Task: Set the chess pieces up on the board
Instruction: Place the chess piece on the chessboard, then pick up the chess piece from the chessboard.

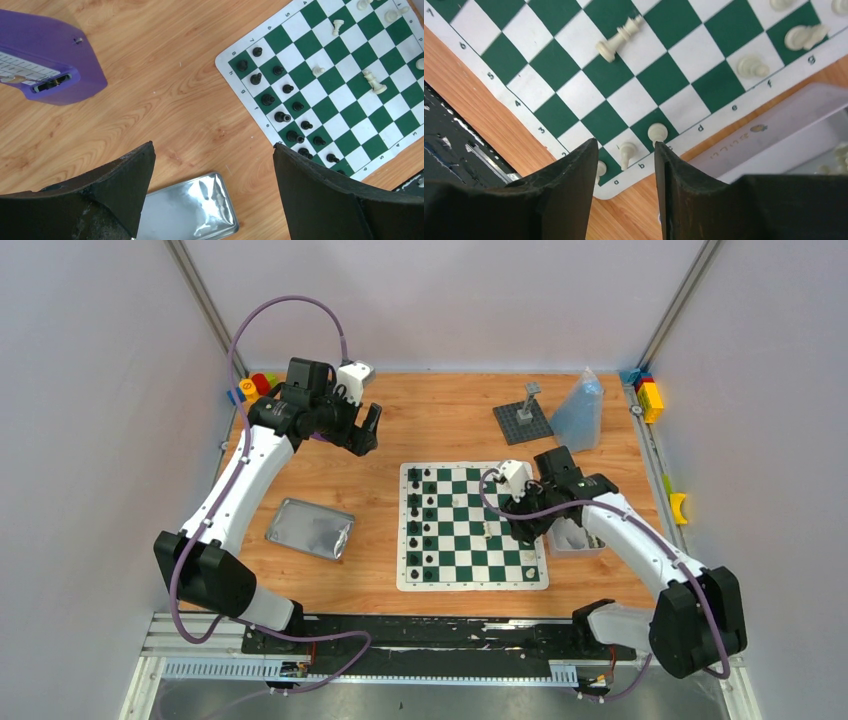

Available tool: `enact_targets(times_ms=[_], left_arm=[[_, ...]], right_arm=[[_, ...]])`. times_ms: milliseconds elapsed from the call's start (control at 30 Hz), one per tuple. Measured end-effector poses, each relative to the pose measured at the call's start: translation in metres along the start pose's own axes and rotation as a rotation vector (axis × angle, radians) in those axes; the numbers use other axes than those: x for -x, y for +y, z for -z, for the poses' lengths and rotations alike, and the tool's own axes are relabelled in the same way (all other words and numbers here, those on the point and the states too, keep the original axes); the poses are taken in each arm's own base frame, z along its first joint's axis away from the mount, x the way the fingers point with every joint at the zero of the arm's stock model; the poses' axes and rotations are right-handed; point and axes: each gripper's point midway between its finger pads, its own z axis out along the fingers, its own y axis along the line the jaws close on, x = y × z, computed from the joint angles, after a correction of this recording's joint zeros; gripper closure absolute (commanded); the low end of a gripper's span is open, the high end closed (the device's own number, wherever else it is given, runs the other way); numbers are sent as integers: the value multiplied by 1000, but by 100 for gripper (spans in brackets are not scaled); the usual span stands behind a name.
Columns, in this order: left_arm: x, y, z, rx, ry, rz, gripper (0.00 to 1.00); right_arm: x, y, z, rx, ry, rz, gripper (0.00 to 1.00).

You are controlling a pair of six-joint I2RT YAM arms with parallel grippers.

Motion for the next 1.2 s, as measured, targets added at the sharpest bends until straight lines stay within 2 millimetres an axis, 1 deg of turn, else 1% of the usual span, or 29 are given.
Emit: enact_targets(times_ms=[100, 200, 333, 467, 667, 867, 1067, 1133, 1200], left_arm=[[0, 0, 0, 0, 0, 0, 4], [0, 0, 0, 0, 0, 0, 4], [0, 0, 0, 2, 0, 0, 4], [-3, 1, -2, 5, 5, 0, 4], [-5, 3, -3, 15, 11, 0, 4], [-5, 4, -3, 18, 11, 0, 4], [-5, 4, -3, 21, 13, 0, 4], [-6, 4, -3, 21, 14, 0, 4], [-6, 4, -4, 21, 14, 0, 4]], right_arm=[[18, 5, -3, 24, -21, 15, 49], [30, 5, -17, 53, -12, -12, 50], [38, 0, -41, 76, 28, -78, 53], [46, -5, -59, 91, 58, -120, 55], [55, -7, -72, 104, 77, -142, 56], [53, -1, -83, 121, 107, -145, 58], [41, 3, -94, 131, 166, -151, 59], [41, 4, -95, 128, 169, -146, 61], [41, 4, -95, 124, 172, -143, 65]])
